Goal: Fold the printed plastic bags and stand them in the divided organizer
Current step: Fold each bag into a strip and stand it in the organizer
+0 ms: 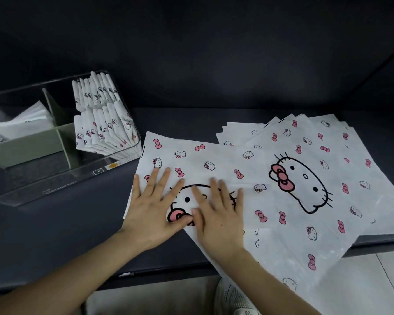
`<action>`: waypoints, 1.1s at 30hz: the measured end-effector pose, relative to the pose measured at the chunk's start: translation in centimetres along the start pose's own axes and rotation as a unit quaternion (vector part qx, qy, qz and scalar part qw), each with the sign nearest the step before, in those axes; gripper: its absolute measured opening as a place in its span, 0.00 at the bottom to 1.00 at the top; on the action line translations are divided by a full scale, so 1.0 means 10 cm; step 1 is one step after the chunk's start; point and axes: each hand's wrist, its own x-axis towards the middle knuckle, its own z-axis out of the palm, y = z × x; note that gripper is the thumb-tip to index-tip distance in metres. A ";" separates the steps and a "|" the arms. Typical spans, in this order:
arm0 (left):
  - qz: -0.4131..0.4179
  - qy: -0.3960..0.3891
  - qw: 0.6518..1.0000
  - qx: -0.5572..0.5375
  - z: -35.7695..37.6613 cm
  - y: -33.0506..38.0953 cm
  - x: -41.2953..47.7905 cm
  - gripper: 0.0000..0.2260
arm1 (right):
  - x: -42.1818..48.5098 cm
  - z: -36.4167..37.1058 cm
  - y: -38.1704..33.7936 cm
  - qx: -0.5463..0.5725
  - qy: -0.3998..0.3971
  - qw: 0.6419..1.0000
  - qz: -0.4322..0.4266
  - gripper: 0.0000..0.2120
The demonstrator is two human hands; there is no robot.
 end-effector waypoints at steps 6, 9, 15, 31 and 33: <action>-0.011 -0.004 1.000 0.005 -0.01 -0.01 -0.01 0.37 | -0.29 -0.05 0.61 -0.035 -0.065 0.994 0.086 0.24; -0.011 -0.004 1.000 0.000 -0.01 -0.01 0.00 0.37 | -0.44 -0.13 0.90 -0.031 -0.090 0.986 0.136 0.28; -0.011 -0.006 1.000 0.010 -0.02 0.00 0.01 0.37 | -0.43 -0.33 1.10 0.066 -0.114 0.976 0.172 0.32; 0.044 -0.083 0.951 -0.294 -0.52 -0.48 0.01 0.36 | 0.06 -0.59 1.14 0.265 -0.012 0.963 0.044 0.08; 0.015 -0.143 0.938 -0.315 -0.70 -0.58 0.14 0.33 | 0.29 -0.70 1.15 0.344 -0.076 0.929 0.117 0.08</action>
